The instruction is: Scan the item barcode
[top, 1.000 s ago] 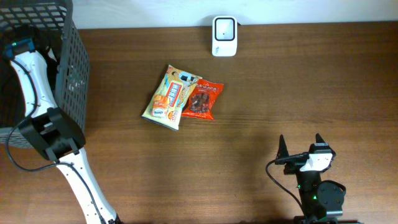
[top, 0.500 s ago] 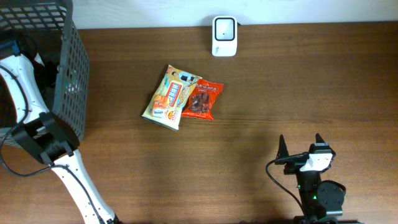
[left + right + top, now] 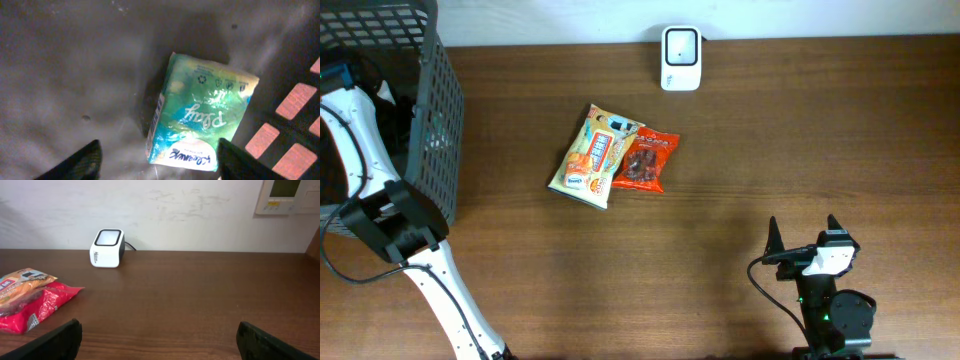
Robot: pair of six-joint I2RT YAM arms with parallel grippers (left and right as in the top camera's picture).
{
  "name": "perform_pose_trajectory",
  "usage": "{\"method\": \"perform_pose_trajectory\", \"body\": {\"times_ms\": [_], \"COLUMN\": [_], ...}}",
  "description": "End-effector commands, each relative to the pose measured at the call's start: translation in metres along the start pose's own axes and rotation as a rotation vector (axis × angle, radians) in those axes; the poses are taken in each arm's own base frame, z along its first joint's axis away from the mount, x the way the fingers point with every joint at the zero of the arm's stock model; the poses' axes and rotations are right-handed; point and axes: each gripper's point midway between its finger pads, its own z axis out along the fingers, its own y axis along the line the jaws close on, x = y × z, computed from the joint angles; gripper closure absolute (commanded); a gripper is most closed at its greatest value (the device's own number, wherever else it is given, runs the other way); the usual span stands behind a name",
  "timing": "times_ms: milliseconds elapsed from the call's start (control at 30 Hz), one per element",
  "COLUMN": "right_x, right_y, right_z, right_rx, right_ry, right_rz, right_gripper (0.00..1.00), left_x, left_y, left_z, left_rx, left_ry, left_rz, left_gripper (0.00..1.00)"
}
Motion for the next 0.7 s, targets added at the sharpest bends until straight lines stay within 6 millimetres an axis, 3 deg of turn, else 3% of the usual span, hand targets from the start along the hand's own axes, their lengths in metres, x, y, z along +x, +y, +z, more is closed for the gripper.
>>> {"method": "perform_pose_trajectory", "body": {"times_ms": [0, 133, 267, 400, 433, 500, 567, 667], "right_x": [0.003, 0.003, 0.003, 0.003, 0.003, 0.003, 0.003, 0.003], "right_y": [-0.002, -0.002, -0.002, -0.002, -0.002, -0.002, -0.002, -0.002], "right_z": [0.0, 0.0, 0.0, 0.0, 0.0, 0.0, 0.0, 0.0], "right_rx": [0.012, 0.012, 0.012, 0.012, 0.012, 0.012, 0.012, 0.012], "right_ry": [0.008, 0.008, 0.008, 0.008, 0.008, 0.008, 0.008, 0.008], "right_rz": [0.005, 0.005, 0.005, 0.005, 0.005, 0.005, 0.005, 0.005], "right_gripper": [0.02, 0.02, 0.02, 0.02, 0.02, 0.02, 0.02, 0.02], "left_x": [0.02, 0.029, 0.033, 0.033, 0.033, 0.03, 0.025, 0.012], "left_y": [0.001, 0.004, 0.005, 0.006, 0.007, 0.008, 0.009, 0.008], "left_z": [0.054, 0.064, 0.068, 0.067, 0.067, 0.06, 0.049, 0.021], "left_rx": [-0.003, -0.008, -0.01, -0.011, -0.01, -0.009, -0.006, 0.0], "left_ry": [0.123, 0.163, 0.179, 0.182, 0.179, 0.167, 0.146, 0.079], "left_rz": [0.044, 0.038, 0.039, 0.036, 0.035, 0.031, 0.028, 0.028], "left_gripper": [0.21, 0.21, 0.28, 0.53, 0.55, 0.5, 0.54, 0.5]}}
